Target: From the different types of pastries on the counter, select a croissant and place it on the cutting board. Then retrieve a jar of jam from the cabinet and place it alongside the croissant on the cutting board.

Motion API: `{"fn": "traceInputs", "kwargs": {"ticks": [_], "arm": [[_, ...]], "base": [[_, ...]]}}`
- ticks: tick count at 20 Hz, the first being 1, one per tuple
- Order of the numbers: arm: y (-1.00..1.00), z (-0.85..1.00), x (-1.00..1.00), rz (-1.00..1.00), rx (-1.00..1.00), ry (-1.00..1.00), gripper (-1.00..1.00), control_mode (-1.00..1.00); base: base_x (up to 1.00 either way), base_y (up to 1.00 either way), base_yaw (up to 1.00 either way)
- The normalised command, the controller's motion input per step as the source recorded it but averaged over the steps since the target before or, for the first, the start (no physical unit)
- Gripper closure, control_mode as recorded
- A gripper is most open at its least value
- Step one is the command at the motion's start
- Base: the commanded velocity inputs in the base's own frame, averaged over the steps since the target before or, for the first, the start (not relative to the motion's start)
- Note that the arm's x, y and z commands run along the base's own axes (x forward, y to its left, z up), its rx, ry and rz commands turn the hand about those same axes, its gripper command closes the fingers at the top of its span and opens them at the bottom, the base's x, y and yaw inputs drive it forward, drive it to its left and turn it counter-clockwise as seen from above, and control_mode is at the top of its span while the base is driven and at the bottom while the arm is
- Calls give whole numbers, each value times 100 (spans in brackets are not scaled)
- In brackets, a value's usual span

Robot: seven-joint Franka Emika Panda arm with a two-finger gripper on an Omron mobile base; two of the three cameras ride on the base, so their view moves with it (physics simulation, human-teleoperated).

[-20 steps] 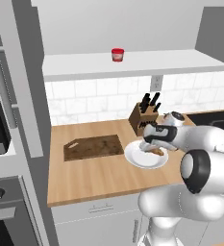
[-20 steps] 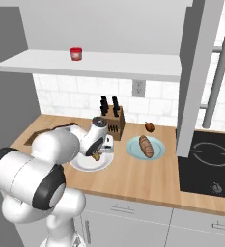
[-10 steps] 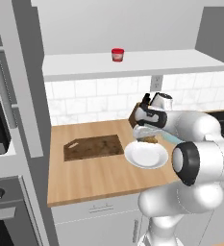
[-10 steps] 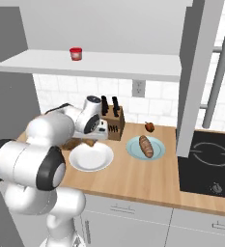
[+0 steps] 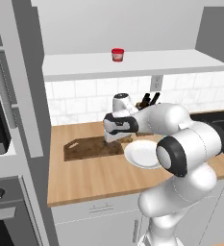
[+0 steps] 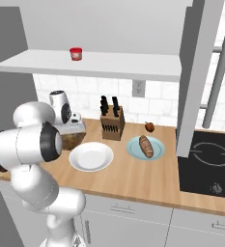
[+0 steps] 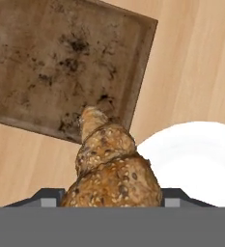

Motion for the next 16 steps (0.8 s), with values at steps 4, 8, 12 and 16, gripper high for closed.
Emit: {"fn": "traceInputs", "kwargs": {"ticks": [4,8,12,16], "arm": [[11,-1,11,0,15,1,100,-100],[31,-5,20,0,46,0,100,-100],[28,-10,10,1,5,1,100,-100],[92,-20,14,0,1,8,100,-100]], "base": [[0,0,0],[0,0,0],[0,0,0],[0,0,0]]}}
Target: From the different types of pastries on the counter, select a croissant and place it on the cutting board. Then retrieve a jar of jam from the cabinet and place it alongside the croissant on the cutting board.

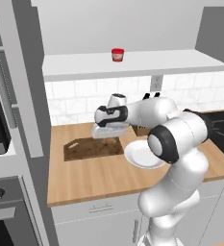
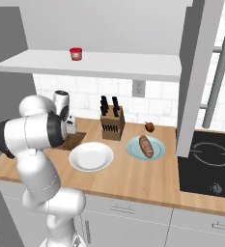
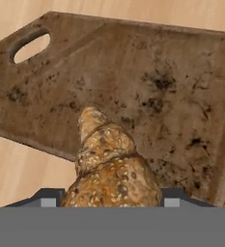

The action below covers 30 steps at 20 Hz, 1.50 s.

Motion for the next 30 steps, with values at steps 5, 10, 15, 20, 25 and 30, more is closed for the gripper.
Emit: {"fn": "traceInputs", "kwargs": {"ticks": [5,10,15,20,25,30], "arm": [[97,-10,46,0,0,11,100,-100],[18,0,36,-1,-1,2,100,-100],[38,0,47,-6,-5,-1,100,-100],[0,-22,0,0,0,0,100,-100],[0,-62,0,0,0,-2,100,-100],[44,-33,-2,0,-5,-1,-100,-100]], "base": [[0,0,0],[0,0,0],[0,0,0],[0,0,0],[0,0,0],[0,0,0]]}}
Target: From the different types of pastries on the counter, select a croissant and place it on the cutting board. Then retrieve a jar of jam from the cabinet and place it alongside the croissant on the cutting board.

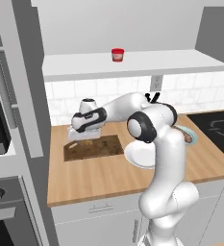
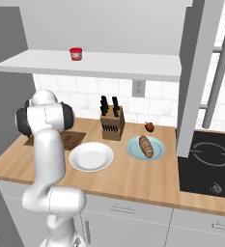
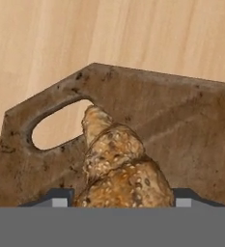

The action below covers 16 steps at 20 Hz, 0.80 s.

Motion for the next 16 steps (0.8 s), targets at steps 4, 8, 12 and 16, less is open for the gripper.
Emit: {"fn": "traceInputs", "kwargs": {"ticks": [4,8,12,16], "arm": [[0,-13,-32,0,0,-1,-100,-100],[0,-28,-30,0,0,-1,-100,-100],[0,18,-18,0,0,-5,-100,-100],[-4,100,-48,0,-3,-14,-100,-100]], "base": [[0,0,0],[0,0,0],[0,0,0],[0,0,0]]}}
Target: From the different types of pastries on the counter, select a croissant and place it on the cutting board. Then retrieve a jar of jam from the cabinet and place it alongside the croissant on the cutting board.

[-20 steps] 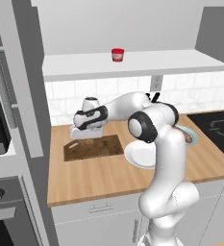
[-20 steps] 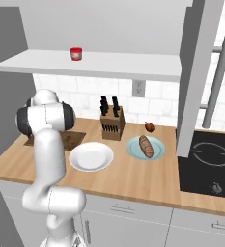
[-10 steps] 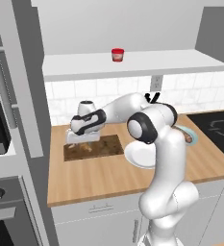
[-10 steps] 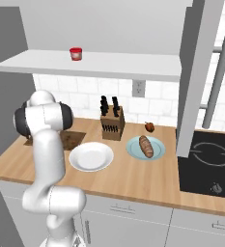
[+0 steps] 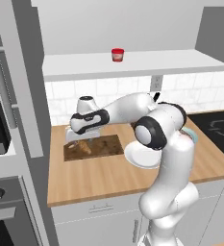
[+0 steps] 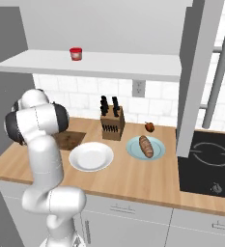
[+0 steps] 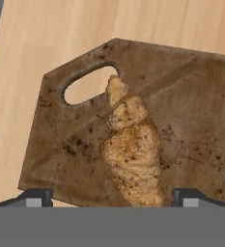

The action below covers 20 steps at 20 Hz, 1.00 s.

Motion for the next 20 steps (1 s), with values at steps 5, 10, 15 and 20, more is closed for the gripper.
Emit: {"fn": "traceInputs", "kwargs": {"ticks": [5,10,15,20], "arm": [[-5,57,-38,0,-2,-11,-100,-100],[-14,25,-70,0,5,1,-100,-100],[-54,61,-100,-1,13,0,-100,-100],[-65,31,-100,-7,15,3,-100,-100]], "base": [[0,0,0],[0,0,0],[0,0,0],[0,0,0]]}}
